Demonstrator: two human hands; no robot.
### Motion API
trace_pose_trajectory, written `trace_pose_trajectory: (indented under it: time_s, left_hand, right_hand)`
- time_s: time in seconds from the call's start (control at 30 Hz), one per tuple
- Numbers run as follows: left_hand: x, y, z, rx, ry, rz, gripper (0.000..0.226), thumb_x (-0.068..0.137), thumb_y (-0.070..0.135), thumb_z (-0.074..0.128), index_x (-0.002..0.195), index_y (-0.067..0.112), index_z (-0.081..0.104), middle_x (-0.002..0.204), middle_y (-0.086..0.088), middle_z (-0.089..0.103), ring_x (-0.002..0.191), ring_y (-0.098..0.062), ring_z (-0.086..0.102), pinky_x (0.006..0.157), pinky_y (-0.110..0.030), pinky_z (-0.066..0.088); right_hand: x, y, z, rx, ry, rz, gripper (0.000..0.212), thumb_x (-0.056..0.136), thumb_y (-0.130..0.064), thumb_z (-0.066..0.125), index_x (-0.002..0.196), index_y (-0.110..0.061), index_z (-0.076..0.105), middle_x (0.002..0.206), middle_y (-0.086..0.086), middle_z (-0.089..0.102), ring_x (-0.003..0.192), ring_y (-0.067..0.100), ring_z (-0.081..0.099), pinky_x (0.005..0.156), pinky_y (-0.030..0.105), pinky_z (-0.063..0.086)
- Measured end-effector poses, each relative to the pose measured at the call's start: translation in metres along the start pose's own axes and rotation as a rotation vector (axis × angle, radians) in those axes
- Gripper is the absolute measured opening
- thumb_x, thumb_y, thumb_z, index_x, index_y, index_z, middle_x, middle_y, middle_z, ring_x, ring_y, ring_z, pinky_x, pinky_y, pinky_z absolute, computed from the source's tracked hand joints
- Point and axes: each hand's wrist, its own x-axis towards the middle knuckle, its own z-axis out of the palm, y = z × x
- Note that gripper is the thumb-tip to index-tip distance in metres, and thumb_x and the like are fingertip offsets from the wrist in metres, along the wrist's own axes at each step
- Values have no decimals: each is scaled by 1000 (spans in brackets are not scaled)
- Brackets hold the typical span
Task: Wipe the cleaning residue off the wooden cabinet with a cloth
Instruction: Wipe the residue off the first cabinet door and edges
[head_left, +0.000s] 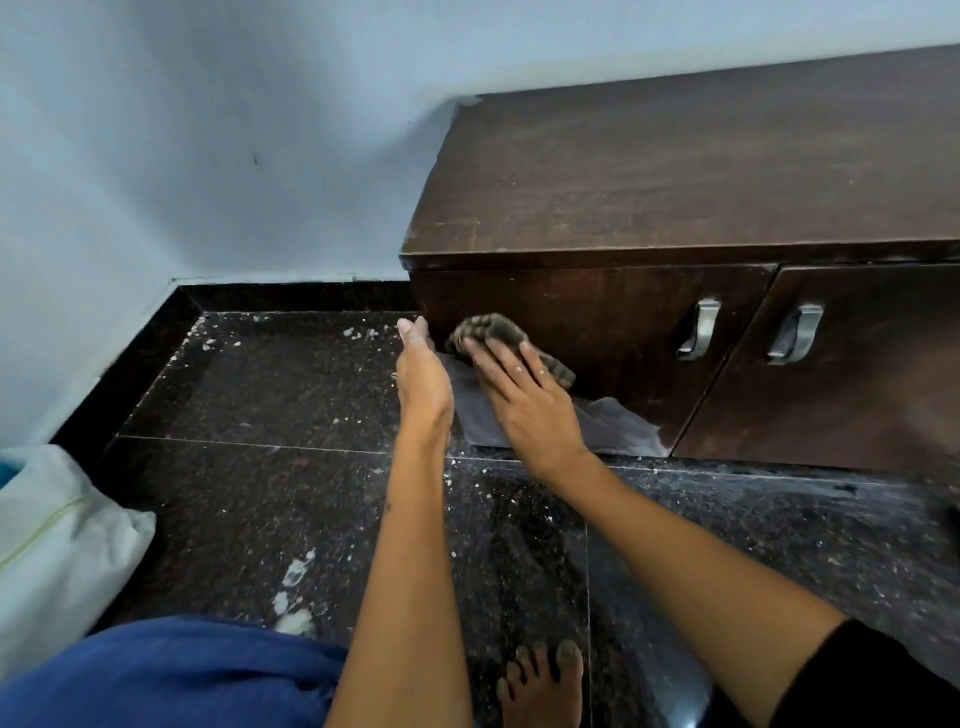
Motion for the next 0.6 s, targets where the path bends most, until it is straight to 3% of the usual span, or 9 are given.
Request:
trace_pose_trajectory:
  time_s: [0.03,0.1,0.2,0.3,0.37,0.47,0.53,0.6]
  left_hand:
    - [3,60,-23,-57,17,125,55,102,37,6,146,14,30,155,-7,23,144,-19,17,113,-27,7]
    - [0,93,-51,-335,106,175,59,101,40,4,144,12,33,153,-4,29,142,-15,23,106,-19,13]
    - [-2,101,-52,-399,109,244,60,100,43,5,146,13,30,153,-3,29,141,-13,25,104,-19,16]
    - [-6,97,-52,-362,133,271,58,100,43,6,146,14,27,154,-1,27,142,-12,22,113,-25,15]
    - [-5,95,-54,-349,145,249,58,100,43,7,146,14,27,154,-1,26,142,-12,21,114,-26,14]
    - [-8,94,-57,-394,128,258,58,101,41,7,145,10,28,153,-5,29,141,-16,26,110,-22,18]
    - [-10,99,-60,-432,110,258,59,101,39,7,145,7,28,152,-7,30,140,-17,28,108,-21,19]
    - [-10,99,-60,-440,102,252,60,101,40,6,144,7,30,152,-7,30,140,-17,28,110,-23,18]
  right_hand:
    - [-6,1,3,-27,-117,-71,53,93,-17,40,144,-14,30,154,-5,28,141,16,28,116,37,18]
    - [-14,3,5,-50,-253,-91,57,94,-20,39,147,-16,18,157,-6,18,144,15,18,117,37,10]
    - [-11,-3,3,-55,-94,55,52,89,-16,32,138,-15,47,149,-5,38,136,14,38,113,35,29]
    - [7,-12,-1,22,89,143,52,89,-11,32,139,-5,44,149,2,38,136,20,39,113,39,28]
    - [13,-14,2,42,114,86,51,89,-13,36,139,-6,44,151,2,36,137,20,38,113,40,25]
    - [3,-8,10,12,-53,-69,61,85,-20,60,140,-12,35,151,-3,34,138,16,35,114,38,24]
    - [-9,-3,13,-68,-197,-138,66,89,-23,57,143,-17,21,155,-7,20,143,13,22,117,37,15]
    - [-13,-3,12,-121,-205,-90,57,91,-19,45,145,-19,27,155,-9,18,143,14,21,117,37,13]
